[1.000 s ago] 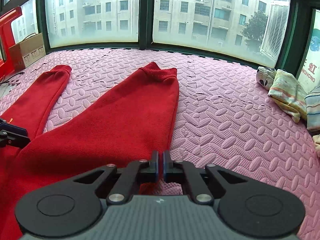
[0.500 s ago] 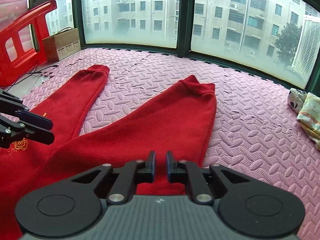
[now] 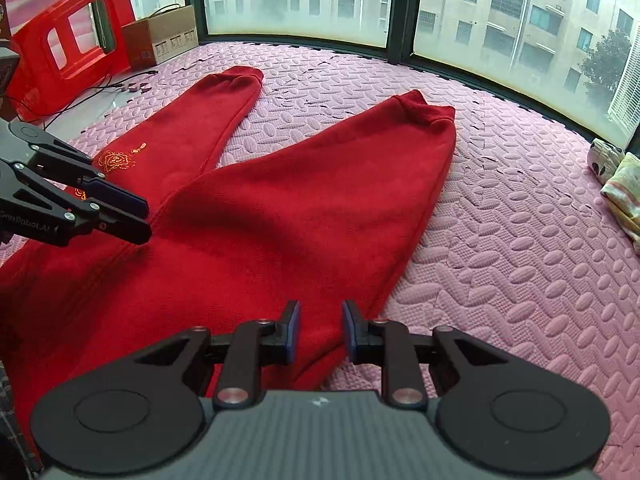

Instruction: Fold clothes

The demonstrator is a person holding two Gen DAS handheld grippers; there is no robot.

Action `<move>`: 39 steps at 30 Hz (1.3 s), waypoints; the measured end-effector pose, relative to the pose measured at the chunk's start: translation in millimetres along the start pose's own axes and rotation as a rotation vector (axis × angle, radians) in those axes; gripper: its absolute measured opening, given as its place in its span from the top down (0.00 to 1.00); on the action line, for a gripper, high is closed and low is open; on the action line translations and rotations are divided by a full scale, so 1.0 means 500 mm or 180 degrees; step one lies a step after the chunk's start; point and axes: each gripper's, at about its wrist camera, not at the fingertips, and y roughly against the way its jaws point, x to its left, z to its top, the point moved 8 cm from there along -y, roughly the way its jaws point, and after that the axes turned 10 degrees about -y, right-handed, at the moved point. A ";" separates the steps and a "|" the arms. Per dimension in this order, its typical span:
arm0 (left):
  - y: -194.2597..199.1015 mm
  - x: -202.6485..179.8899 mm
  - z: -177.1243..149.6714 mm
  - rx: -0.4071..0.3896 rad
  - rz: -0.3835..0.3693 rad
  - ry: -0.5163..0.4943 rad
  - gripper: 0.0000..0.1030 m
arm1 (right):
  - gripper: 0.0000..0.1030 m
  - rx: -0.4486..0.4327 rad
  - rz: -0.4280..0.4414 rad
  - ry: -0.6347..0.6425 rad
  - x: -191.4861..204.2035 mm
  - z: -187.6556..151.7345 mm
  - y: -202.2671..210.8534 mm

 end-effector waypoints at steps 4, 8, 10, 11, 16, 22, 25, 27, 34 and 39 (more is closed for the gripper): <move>0.037 -0.078 0.014 -0.0125 -0.0285 -0.0154 0.62 | 0.78 0.0019 0.0000 -0.0216 -0.036 0.004 0.025; 0.054 -0.185 0.009 -0.0131 -0.0667 -0.0348 0.50 | 0.78 -0.0091 -0.0062 -0.0365 -0.066 0.042 0.011; 0.053 -0.232 0.000 -0.0083 -0.0835 -0.0423 0.44 | 0.77 -0.0098 -0.0049 -0.0464 -0.080 0.059 -0.002; 0.051 -0.254 -0.005 -0.0055 -0.0906 -0.0470 0.43 | 0.77 -0.0091 -0.0029 -0.0539 -0.091 0.070 -0.013; 0.015 -0.303 -0.032 0.0092 -0.0776 -0.0722 0.44 | 0.73 -0.0097 -0.0018 -0.0723 -0.130 0.125 -0.056; -0.007 -0.290 -0.043 0.0147 -0.0780 -0.0677 0.84 | 0.64 -0.0160 -0.0056 -0.0800 -0.165 0.208 -0.108; 0.012 -0.275 -0.037 0.0059 -0.0847 -0.0614 0.86 | 0.64 -0.0163 -0.0049 -0.0919 -0.185 0.245 -0.147; 0.032 -0.264 -0.026 -0.0064 -0.0854 -0.0589 0.87 | 0.64 -0.0158 -0.0059 -0.1007 -0.196 0.265 -0.176; 0.082 -0.218 -0.011 -0.0341 -0.0890 -0.0264 0.87 | 0.66 -0.0128 -0.0110 -0.1245 -0.217 0.298 -0.251; 0.114 -0.185 -0.014 -0.0498 -0.0848 -0.0046 0.87 | 0.91 -0.0204 -0.0131 -0.1394 -0.213 0.312 -0.244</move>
